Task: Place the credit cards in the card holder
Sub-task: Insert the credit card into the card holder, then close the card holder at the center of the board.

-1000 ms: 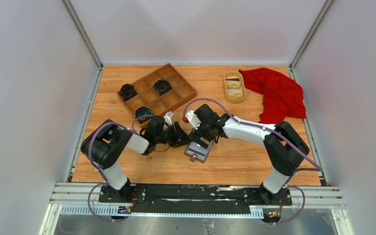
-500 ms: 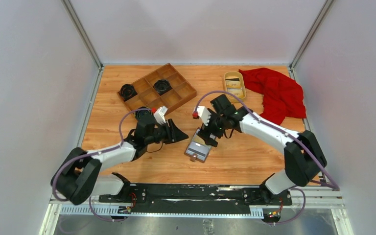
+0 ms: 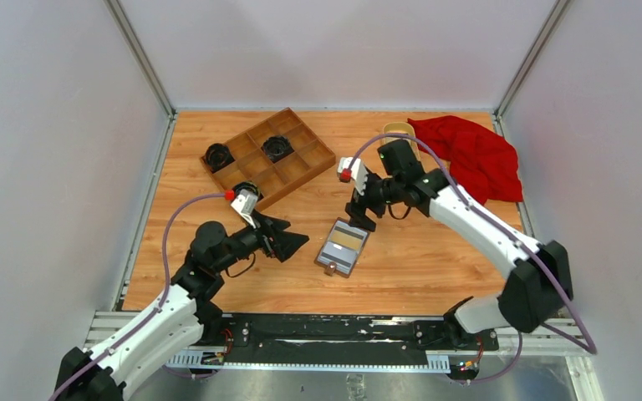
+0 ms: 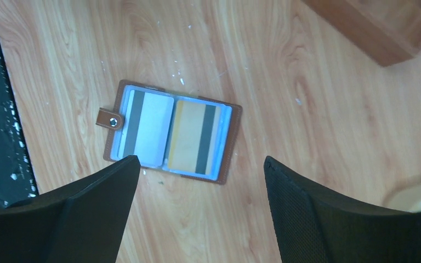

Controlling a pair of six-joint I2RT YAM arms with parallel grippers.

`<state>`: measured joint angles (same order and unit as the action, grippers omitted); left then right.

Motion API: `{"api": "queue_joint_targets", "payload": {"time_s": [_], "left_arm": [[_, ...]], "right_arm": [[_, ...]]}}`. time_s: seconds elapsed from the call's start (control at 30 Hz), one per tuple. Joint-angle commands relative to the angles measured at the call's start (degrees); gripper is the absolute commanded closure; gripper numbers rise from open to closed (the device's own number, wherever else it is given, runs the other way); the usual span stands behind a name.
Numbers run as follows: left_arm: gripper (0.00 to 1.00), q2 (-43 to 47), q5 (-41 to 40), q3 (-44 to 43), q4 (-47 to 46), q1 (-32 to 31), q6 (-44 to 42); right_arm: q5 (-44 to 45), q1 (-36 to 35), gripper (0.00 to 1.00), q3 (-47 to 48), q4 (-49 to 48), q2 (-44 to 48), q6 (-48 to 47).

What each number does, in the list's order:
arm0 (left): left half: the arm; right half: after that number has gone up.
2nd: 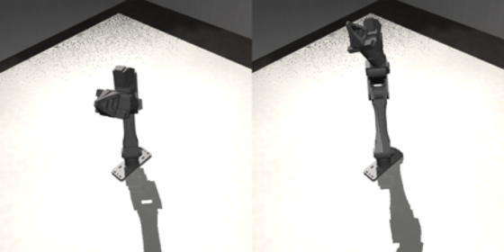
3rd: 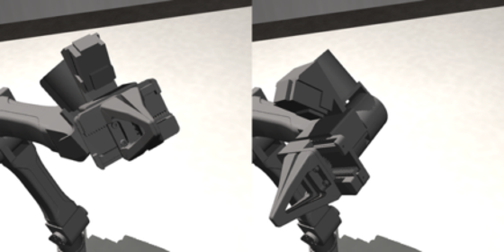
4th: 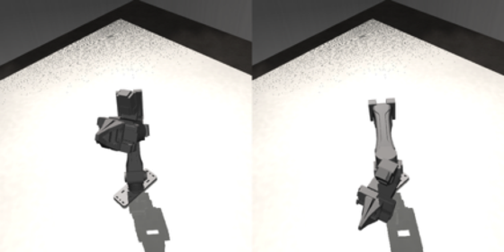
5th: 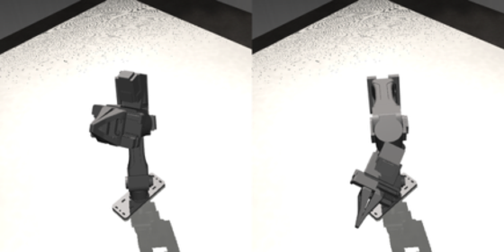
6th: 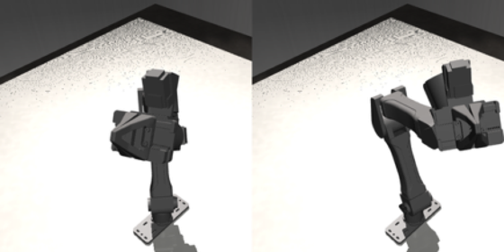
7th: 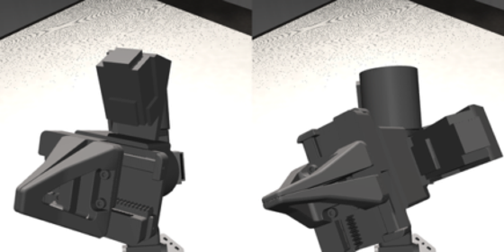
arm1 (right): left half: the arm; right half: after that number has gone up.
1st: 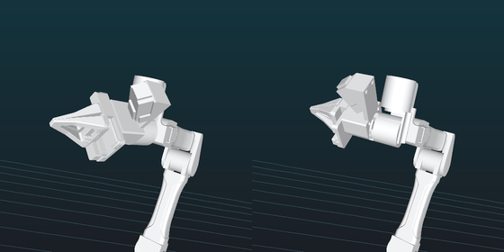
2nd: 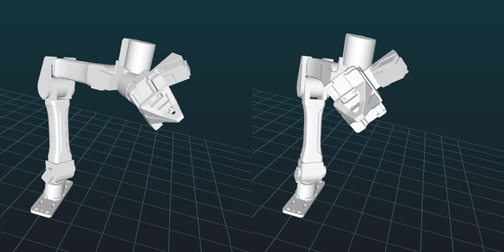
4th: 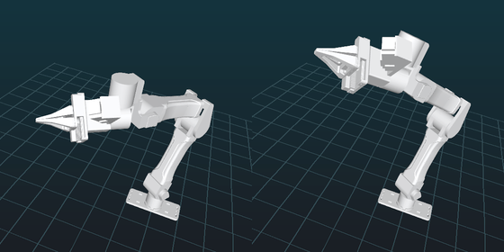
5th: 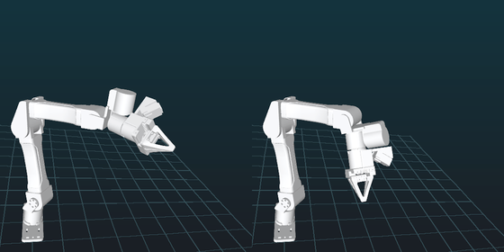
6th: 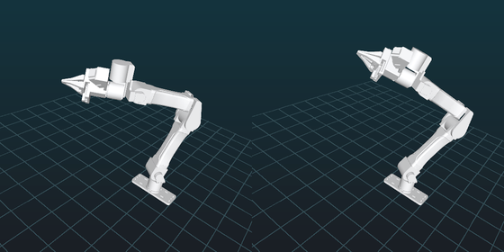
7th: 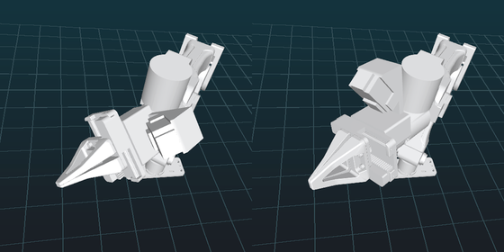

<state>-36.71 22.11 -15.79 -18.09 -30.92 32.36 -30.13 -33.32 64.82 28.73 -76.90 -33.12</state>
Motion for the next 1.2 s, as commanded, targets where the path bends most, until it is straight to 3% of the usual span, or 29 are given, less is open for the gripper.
{"api": "queue_joint_targets", "payload": {"time_s": [0.0, 0.07, 0.17, 0.3, 0.47, 0.57, 0.73, 0.97, 1.17], "left_arm": [[0.0, -1.2, 0.6, 1.8, 2.3, 0.2, 1.7], [0.07, -3.2, 3.6, 1.9, 2.4, 0.0, 3.7], [0.17, -6.3, 0.9, 2.8, 2.4, -4.0, 6.5], [0.21, -11.1, -11.7, 2.9, 2.4, -16.8, 8.6], [0.23, -18.5, -25.7, -0.5, 2.6, -26.6, 9.6], [0.32, -24.4, -29.4, -5.2, 4.0, -28.5, 6.5], [0.36, -34.0, -35.3, -14.7, 10.4, -32.5, 2.1], [0.39, -45.2, -46.4, -27.3, 29.4, -36.5, 1.4], [0.43, -48.9, -47.1, -29.8, 29.4, -36.8, 0.5]], "right_arm": [[-10.4, 1.8, 0.15, 2.6, 5.0, -10.1, 4.6], [-10.0, 3.0, 0.17, 2.9, 4.9, -14.4, 7.1], [-11.8, 6.0, 0.24, 3.5, 5.1, -20.2, 10.6], [-8.2, 7.8, 0.26, 4.0, 5.2, -24.2, 11.2], [-9.8, 9.1, 0.24, 4.4, 5.4, -27.8, 12.1], [-11.1, 9.9, 0.24, 4.9, 5.9, -29.7, 12.3], [-12.4, 11.1, 0.25, 4.6, 6.0, -30.8, 12.8], [-13.9, 12.2, 0.25, 4.6, 6.2, -32.4, 13.3], [-13.9, 12.2, 0.26, 4.5, 6.3, -32.6, 13.4]]}}
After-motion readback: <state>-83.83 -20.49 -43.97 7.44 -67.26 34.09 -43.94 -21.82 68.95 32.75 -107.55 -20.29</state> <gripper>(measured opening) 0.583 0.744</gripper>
